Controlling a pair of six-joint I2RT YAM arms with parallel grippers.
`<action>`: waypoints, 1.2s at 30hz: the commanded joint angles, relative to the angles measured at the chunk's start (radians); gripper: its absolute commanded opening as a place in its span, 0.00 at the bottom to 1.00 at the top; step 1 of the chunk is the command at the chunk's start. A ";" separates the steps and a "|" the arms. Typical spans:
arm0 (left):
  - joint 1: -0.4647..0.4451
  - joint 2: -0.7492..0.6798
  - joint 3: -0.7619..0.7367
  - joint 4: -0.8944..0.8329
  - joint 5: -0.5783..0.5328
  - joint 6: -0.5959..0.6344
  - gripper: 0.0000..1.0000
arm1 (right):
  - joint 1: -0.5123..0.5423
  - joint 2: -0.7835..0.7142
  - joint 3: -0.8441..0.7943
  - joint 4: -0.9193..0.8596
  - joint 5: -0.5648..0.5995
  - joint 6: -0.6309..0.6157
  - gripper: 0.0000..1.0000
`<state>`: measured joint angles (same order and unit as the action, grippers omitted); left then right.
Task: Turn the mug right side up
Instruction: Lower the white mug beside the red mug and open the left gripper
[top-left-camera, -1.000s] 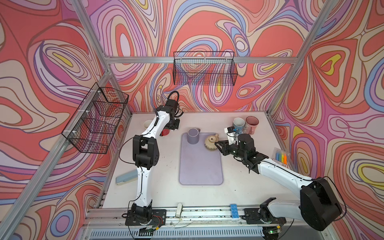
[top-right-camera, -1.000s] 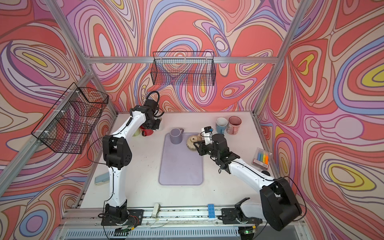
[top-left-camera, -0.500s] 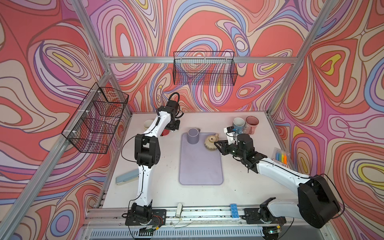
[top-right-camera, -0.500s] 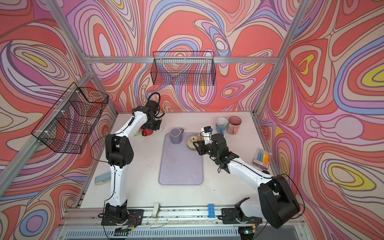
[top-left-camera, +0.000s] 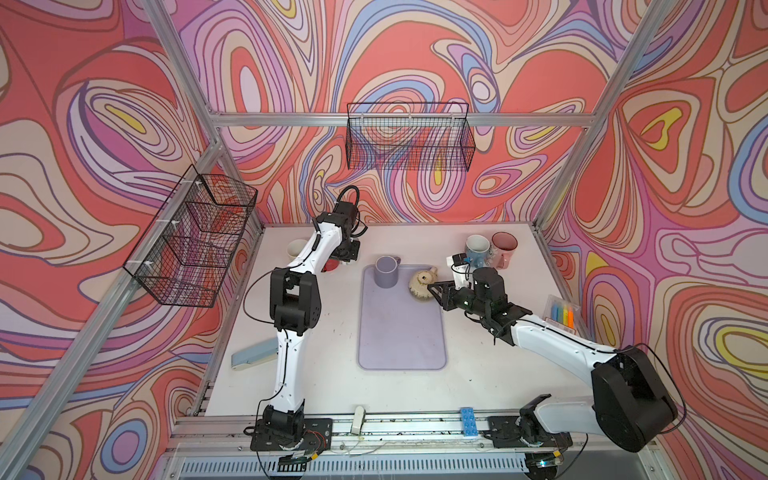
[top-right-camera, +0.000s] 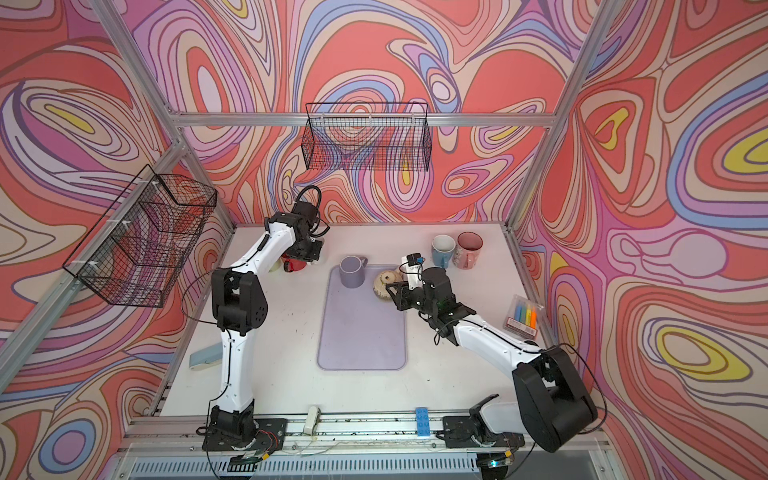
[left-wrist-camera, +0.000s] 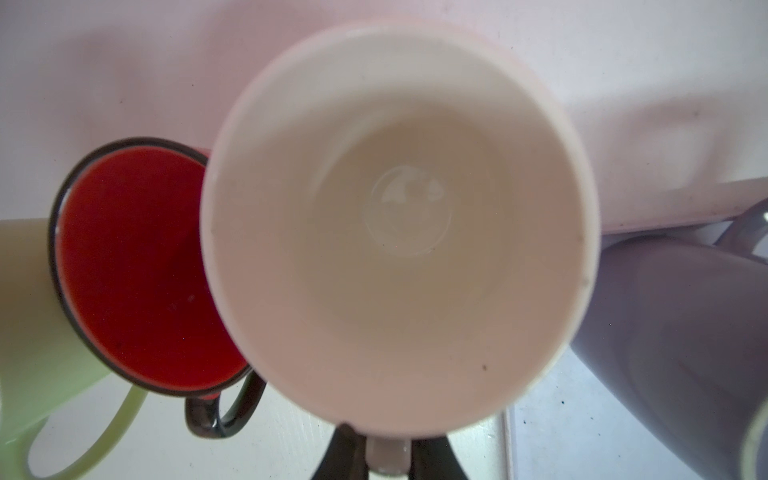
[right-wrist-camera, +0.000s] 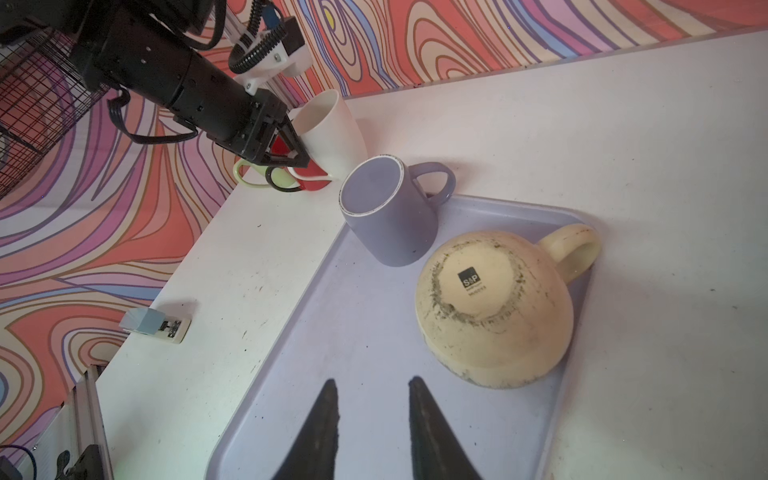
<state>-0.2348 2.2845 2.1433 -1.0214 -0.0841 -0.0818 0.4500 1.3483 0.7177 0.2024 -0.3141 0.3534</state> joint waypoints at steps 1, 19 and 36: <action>0.008 0.004 0.001 0.021 -0.017 -0.003 0.00 | -0.004 0.010 -0.011 0.019 -0.002 0.001 0.30; 0.008 -0.019 -0.065 0.065 -0.024 0.005 0.00 | -0.004 0.026 -0.009 0.027 -0.002 0.005 0.29; 0.008 -0.062 -0.108 0.098 -0.037 0.010 0.25 | -0.004 0.025 0.003 0.017 -0.002 0.004 0.30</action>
<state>-0.2348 2.2662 2.0476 -0.9264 -0.1013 -0.0792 0.4500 1.3655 0.7174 0.2157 -0.3141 0.3576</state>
